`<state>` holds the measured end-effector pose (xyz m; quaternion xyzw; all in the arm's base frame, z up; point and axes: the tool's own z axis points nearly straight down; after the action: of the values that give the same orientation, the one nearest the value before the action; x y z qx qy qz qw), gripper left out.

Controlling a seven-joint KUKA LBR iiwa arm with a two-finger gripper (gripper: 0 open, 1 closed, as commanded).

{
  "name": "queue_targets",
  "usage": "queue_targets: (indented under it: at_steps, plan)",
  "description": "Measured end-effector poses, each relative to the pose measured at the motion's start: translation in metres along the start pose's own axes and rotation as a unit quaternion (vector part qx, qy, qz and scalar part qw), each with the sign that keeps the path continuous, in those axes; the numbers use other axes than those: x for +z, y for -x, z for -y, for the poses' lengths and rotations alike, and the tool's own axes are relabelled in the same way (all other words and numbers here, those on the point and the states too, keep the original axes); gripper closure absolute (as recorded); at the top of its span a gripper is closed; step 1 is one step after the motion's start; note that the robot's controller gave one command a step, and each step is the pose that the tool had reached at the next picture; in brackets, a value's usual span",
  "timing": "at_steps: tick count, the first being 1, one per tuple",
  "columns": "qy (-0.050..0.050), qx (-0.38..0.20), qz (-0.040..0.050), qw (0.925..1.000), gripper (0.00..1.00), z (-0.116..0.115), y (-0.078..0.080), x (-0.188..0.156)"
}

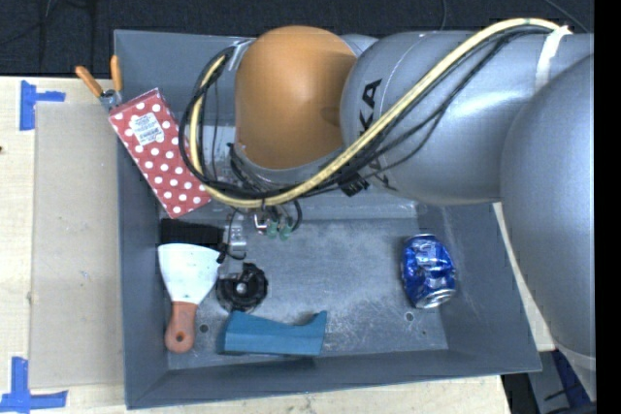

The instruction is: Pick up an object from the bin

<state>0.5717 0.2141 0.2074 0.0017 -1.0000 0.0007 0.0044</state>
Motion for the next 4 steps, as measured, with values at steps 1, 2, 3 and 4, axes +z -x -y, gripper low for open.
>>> queue_targets:
  at_steps: [1, 2, 3, 4]
  plan:
    - [0.001, 0.002, 0.0037, 1.0000, 0.00, 0.001, 0.002, -0.005]
    - [0.002, 0.000, 0.0061, 1.0000, 0.00, 0.002, 0.000, -0.002]
    - [0.000, -0.055, 0.0027, 0.9985, 0.00, 0.019, 0.020, 0.022]
    - [0.000, -0.125, 0.0058, 0.9921, 0.00, 0.058, -0.002, 0.055]
